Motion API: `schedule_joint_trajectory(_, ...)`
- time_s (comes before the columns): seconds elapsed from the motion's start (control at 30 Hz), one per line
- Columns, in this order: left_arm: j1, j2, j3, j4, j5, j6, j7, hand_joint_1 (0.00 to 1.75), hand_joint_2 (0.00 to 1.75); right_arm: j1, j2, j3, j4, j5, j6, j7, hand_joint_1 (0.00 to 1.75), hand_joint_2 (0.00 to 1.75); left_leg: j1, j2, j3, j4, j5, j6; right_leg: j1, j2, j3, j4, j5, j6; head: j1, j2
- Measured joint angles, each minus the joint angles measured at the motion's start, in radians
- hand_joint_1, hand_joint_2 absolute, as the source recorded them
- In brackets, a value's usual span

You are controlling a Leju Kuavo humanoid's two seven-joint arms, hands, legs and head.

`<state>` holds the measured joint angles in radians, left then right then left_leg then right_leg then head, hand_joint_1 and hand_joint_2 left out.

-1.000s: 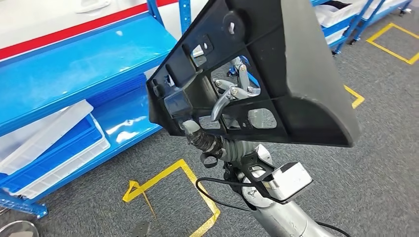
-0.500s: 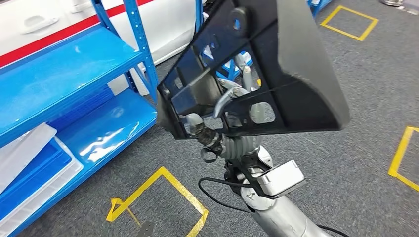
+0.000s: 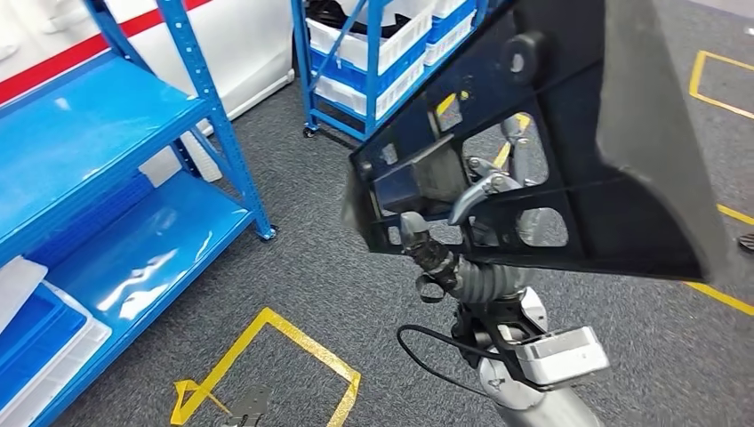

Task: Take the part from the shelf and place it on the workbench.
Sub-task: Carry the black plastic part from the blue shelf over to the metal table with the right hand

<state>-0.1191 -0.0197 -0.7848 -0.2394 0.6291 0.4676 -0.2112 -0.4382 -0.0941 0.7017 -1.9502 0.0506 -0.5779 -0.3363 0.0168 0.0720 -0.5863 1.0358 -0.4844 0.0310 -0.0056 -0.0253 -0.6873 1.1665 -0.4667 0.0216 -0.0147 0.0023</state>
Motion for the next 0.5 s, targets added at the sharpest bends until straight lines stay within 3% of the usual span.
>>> schedule_joint_trajectory(0.07,-0.004,-0.006,-0.013,0.000,-0.021,-0.007,0.019,0.00,1.75,0.007,-0.013,-0.008,-0.029,0.024,-0.014,0.018,1.75,1.75,-0.005,0.019,0.004,0.000,-0.004,-0.006,0.014,-0.039,0.054,-0.104,0.026,-0.013,-0.001,0.000)
schedule_joint_trajectory(0.1,-0.005,-0.008,-0.021,0.000,-0.029,-0.009,0.027,0.00,1.75,0.014,-0.020,-0.013,-0.043,0.037,-0.023,0.028,1.75,1.75,-0.007,0.030,0.007,-0.001,-0.006,-0.010,0.020,-0.046,0.060,-0.121,0.024,-0.019,-0.001,0.000)
schedule_joint_trajectory(0.17,-0.009,-0.009,-0.036,0.000,-0.041,-0.011,0.038,0.00,1.75,0.034,-0.036,-0.024,-0.072,0.060,-0.039,0.048,1.75,1.75,-0.009,0.047,0.014,-0.004,-0.011,-0.019,0.020,-0.026,0.064,-0.130,0.027,-0.029,-0.002,0.000)
schedule_joint_trajectory(0.23,-0.015,-0.007,-0.047,0.000,-0.045,-0.015,0.042,0.00,1.75,0.049,-0.048,-0.030,-0.095,0.073,-0.049,0.058,1.75,1.75,-0.007,0.019,0.009,0.023,-0.036,-0.027,0.011,-0.004,0.075,-0.142,0.034,-0.041,-0.002,0.000)
schedule_joint_trajectory(0.3,-0.018,-0.004,-0.057,0.000,-0.047,-0.017,0.044,0.00,1.75,0.056,-0.055,-0.032,-0.111,0.077,-0.052,0.060,1.75,1.75,-0.004,-0.035,-0.035,0.126,-0.091,-0.031,0.006,0.020,0.081,-0.147,0.038,-0.050,-0.005,0.000)
schedule_joint_trajectory(0.37,-0.017,-0.001,-0.067,0.000,-0.047,-0.018,0.045,0.00,1.75,0.064,-0.060,-0.033,-0.122,0.078,-0.052,0.060,1.75,1.75,-0.004,-0.058,-0.096,0.247,-0.132,-0.034,0.006,0.048,0.080,-0.145,0.038,-0.053,-0.007,0.000)
schedule_joint_trajectory(0.4,-0.016,0.000,-0.071,0.000,-0.047,-0.018,0.046,0.00,1.75,0.068,-0.063,-0.033,-0.126,0.078,-0.052,0.061,1.75,1.75,-0.003,-0.060,-0.110,0.268,-0.126,-0.035,0.006,0.063,0.080,-0.142,0.037,-0.053,-0.007,0.000)
schedule_joint_trajectory(0.43,-0.016,0.001,-0.075,0.000,-0.047,-0.018,0.046,0.00,1.75,0.072,-0.066,-0.033,-0.129,0.078,-0.052,0.062,1.75,1.75,-0.003,-0.062,-0.107,0.250,-0.102,-0.035,0.005,0.078,0.079,-0.138,0.036,-0.053,-0.007,0.000)
schedule_joint_trajectory(0.5,-0.019,0.003,-0.080,0.000,-0.047,-0.018,0.046,0.00,1.75,0.075,-0.071,-0.034,-0.137,0.078,-0.052,0.063,1.75,1.75,0.000,-0.084,-0.059,0.132,-0.029,-0.033,0.003,0.107,0.078,-0.129,0.031,-0.048,-0.007,0.000)
